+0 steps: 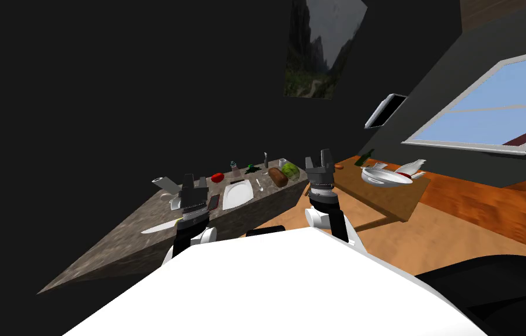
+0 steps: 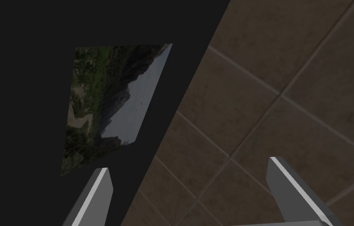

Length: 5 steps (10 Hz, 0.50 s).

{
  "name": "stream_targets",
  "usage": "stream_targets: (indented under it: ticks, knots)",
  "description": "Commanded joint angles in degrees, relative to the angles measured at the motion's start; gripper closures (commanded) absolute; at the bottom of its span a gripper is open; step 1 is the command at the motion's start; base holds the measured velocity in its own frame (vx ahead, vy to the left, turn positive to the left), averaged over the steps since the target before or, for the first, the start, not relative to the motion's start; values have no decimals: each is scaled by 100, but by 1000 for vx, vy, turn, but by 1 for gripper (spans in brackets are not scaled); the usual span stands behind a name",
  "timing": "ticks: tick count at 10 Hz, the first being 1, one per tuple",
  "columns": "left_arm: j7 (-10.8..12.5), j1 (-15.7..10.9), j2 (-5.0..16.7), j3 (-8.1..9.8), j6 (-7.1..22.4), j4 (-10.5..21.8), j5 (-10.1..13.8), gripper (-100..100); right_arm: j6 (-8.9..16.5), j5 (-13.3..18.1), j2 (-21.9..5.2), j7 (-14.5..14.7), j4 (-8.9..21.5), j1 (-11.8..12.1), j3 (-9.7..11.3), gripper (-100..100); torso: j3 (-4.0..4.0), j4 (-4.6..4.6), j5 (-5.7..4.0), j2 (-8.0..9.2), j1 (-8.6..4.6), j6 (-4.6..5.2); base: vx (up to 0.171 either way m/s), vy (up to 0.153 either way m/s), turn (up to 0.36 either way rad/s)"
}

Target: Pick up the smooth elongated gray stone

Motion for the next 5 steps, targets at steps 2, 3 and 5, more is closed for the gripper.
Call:
stream_targets:
  ticks: [2, 3, 5]
  knots:
    - [-14, -149, 333, 32, 150, 89, 155, -100, 0, 0, 0, 0, 0, -1, 0, 0, 5, 2, -1, 9, -5, 2, -55, -30, -99]
    - [-21, -246, 486, 53, 253, 152, 253, -100, 0, 0, 0, 0, 0, -1, 1, 0, 13, 5, -3, 23, -13, 2, -88, -40, -110]
    - [-37, -504, 799, 111, 533, 335, 502, -100, 0, 0, 1, 0, 0, -2, 1, 0, 19, 7, -4, 32, -17, 3, -81, -57, -202]
